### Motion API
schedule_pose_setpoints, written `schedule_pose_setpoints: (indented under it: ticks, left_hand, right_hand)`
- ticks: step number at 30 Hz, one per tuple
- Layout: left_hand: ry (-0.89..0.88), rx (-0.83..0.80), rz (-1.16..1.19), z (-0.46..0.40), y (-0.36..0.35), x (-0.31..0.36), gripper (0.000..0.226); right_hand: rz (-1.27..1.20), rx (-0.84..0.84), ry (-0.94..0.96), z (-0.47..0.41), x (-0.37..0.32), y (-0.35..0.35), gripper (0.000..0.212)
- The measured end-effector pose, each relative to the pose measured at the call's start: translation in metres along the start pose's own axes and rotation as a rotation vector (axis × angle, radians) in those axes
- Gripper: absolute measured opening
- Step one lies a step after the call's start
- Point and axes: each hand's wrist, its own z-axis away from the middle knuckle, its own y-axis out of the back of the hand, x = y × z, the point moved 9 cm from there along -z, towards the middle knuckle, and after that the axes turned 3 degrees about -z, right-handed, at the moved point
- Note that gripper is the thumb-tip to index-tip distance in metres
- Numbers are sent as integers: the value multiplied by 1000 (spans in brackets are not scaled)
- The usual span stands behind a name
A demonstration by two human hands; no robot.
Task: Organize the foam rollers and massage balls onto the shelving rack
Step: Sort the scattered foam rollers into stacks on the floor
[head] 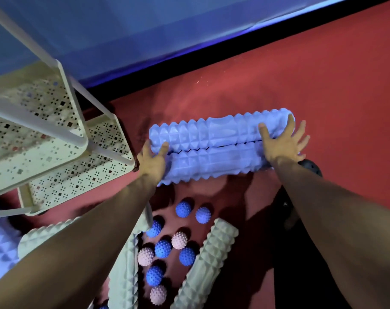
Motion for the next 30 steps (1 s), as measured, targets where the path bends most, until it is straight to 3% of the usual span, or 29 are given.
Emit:
schedule_pose_setpoints:
  ticks: [3,6,10,14,17,21,25,30]
  left_hand:
    - [108,-39,88,-10,-11,-9,97]
    - [134,-38,115,-14,-17,-16,112]
    - [100,-7,178,-21,-17,-12,107]
    - [92,-30,315,-23,-25,-13,85]
    - [140,22,343,-21,-27,-21,86]
    - [166,173,282,-14,-19,-30,86]
    - [185,180,247,-9,-17,-34,99]
    - [85,163,-169,22,1,-7,76]
  right_hand:
    - [94,-210,-94,-18,9,-22,98]
    - [116,-212,-123,-18,12,-29,101]
    - [28,-157,-51,-24,14,-26,101]
    - [-56,-88,16,-36,15,-17,98]
    - [-88,-81,34,-37,14,-14,94]
    - [-23,-111,137,-40,-2,-17,96]
    - [122,-174,148,-34,-15,-28,95]
    - [306,-151,252,14,-28,-32,79]
